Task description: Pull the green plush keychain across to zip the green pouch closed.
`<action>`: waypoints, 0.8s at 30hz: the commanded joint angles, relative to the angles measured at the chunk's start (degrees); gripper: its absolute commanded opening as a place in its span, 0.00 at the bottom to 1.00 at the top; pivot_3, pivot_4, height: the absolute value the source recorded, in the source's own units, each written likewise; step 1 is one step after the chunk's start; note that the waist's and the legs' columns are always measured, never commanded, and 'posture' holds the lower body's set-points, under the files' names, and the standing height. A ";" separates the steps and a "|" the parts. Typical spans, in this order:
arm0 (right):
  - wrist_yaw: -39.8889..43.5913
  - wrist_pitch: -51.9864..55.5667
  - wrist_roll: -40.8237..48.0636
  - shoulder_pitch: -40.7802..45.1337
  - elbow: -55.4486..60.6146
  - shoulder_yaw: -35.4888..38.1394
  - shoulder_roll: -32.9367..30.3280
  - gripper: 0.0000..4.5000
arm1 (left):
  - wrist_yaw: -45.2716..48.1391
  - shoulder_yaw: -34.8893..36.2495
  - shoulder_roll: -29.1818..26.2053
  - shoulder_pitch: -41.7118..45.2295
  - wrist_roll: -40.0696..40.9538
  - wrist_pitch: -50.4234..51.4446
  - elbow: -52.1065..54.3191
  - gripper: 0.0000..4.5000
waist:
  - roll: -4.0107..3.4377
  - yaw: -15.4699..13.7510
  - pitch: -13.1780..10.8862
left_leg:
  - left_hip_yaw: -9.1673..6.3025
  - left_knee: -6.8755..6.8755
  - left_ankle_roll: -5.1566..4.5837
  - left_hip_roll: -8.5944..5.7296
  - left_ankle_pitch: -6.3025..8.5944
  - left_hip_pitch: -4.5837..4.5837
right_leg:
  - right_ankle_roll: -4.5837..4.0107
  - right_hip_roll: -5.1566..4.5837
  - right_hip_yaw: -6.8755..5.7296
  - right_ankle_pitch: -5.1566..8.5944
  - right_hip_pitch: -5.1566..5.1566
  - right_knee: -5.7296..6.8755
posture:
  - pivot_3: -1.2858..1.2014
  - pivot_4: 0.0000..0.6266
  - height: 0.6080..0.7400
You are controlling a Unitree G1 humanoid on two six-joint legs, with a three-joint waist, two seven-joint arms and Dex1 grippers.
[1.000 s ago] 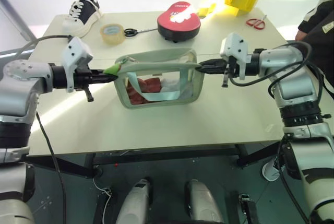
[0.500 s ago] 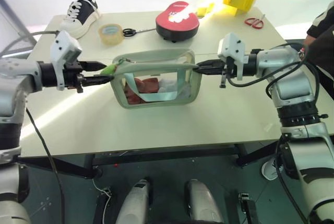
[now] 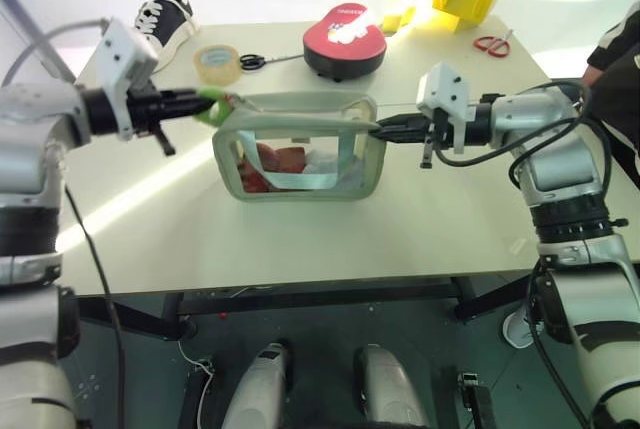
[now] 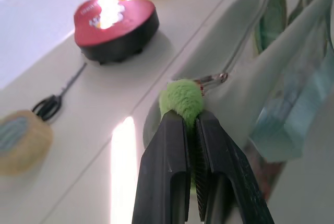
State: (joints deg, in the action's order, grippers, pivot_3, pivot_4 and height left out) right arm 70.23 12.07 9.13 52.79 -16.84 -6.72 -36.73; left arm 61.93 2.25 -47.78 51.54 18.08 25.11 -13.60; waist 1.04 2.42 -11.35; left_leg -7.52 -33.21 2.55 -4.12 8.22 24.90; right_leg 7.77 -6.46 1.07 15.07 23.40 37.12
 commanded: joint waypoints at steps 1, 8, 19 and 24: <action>-0.13 -0.25 0.54 1.97 2.22 0.29 0.25 0.00 | 1.65 -2.49 1.72 2.72 -1.19 -3.26 1.67 0.01 | 0.00 0.07 0.00 | 0.00 0.00 0.00 0.00 0.00 0.00 | 0.00 0.00 0.00 0.00 0.00 0.00 | 0.52 0.24 1.00; -0.52 -0.08 0.53 2.34 2.47 0.20 0.52 0.00 | 6.01 -8.76 3.57 0.07 -4.59 -7.08 5.93 0.01 | 0.00 0.35 0.00 | 0.02 0.02 0.00 0.01 0.00 0.00 | 0.00 0.01 0.01 0.00 0.04 0.07 | 0.52 0.24 1.00; -0.83 0.64 0.68 1.72 3.69 0.52 -0.19 0.00 | 5.62 -5.62 1.75 3.14 -6.29 -8.19 -0.17 0.98 | 0.00 0.25 0.00 | 0.01 0.00 -0.01 0.01 0.00 0.00 | 0.00 0.01 0.00 0.00 0.04 0.08 | 0.52 0.24 1.00; -0.71 0.68 0.65 1.78 3.47 0.62 -0.48 0.00 | 6.99 -4.98 -3.12 -0.44 -6.57 -7.54 -0.33 0.98 | -0.01 0.49 0.00 | 0.01 0.02 -0.01 0.02 0.00 0.00 | 0.01 0.02 0.00 0.00 0.07 0.09 | 0.52 0.24 1.00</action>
State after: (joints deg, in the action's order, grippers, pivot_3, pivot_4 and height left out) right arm 69.59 13.31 9.11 52.79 -15.71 -7.25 -36.61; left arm 68.40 -4.44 -49.77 51.93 11.69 17.25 -15.00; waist 1.03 2.91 -11.34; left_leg -7.51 -33.18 2.54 -4.10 8.22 24.90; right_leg 7.78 -6.44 1.07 15.08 23.47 37.21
